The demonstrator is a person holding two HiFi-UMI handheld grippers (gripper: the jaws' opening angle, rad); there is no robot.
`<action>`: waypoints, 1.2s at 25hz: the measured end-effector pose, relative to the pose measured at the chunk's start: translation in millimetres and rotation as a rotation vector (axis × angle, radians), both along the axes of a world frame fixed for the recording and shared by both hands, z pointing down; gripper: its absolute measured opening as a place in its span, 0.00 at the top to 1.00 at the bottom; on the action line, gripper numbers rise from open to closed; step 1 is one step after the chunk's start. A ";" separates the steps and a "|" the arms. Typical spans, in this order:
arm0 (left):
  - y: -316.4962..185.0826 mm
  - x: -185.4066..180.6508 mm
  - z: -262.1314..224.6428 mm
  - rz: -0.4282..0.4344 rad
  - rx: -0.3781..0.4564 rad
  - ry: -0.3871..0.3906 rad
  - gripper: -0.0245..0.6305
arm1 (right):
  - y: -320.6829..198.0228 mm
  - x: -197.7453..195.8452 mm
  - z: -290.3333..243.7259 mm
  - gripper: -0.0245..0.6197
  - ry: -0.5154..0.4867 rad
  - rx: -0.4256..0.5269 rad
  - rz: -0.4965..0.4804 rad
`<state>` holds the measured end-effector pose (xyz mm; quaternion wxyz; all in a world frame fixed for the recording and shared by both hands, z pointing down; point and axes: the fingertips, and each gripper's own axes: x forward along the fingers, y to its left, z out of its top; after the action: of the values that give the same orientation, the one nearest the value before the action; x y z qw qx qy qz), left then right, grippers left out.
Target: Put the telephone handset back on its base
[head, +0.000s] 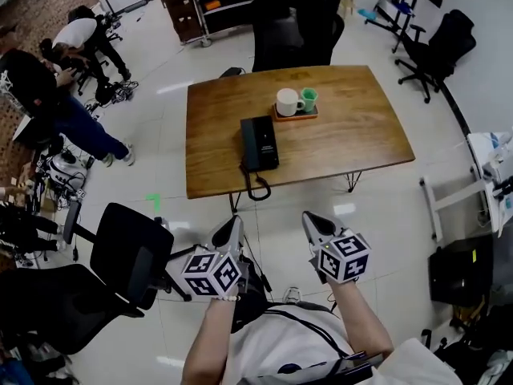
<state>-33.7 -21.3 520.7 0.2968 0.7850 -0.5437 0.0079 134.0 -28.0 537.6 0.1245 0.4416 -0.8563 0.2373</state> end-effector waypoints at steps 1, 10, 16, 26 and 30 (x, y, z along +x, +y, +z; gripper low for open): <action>11.2 3.3 -4.2 -0.014 0.007 -0.004 0.94 | 10.0 3.4 -1.6 0.96 -0.002 0.001 -0.013; 85.6 5.0 -21.6 -0.078 0.019 0.006 0.94 | 69.8 7.0 -21.0 0.96 -0.028 0.030 -0.056; 104.0 0.7 -26.6 -0.043 0.030 0.000 0.94 | 83.9 -6.8 -31.9 0.96 -0.005 0.063 -0.048; 111.8 -17.6 -29.6 -0.010 0.047 0.029 0.94 | 103.5 -25.8 -40.9 0.96 0.046 0.092 -0.019; 107.1 -22.2 -28.5 0.005 0.048 0.040 0.94 | 103.0 -31.3 -42.7 0.96 0.052 0.098 -0.005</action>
<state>-55.9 85.7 492.2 0.2887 0.7934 -0.5356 -0.0201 102.7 75.0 494.9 0.1255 0.4510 -0.8645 0.1831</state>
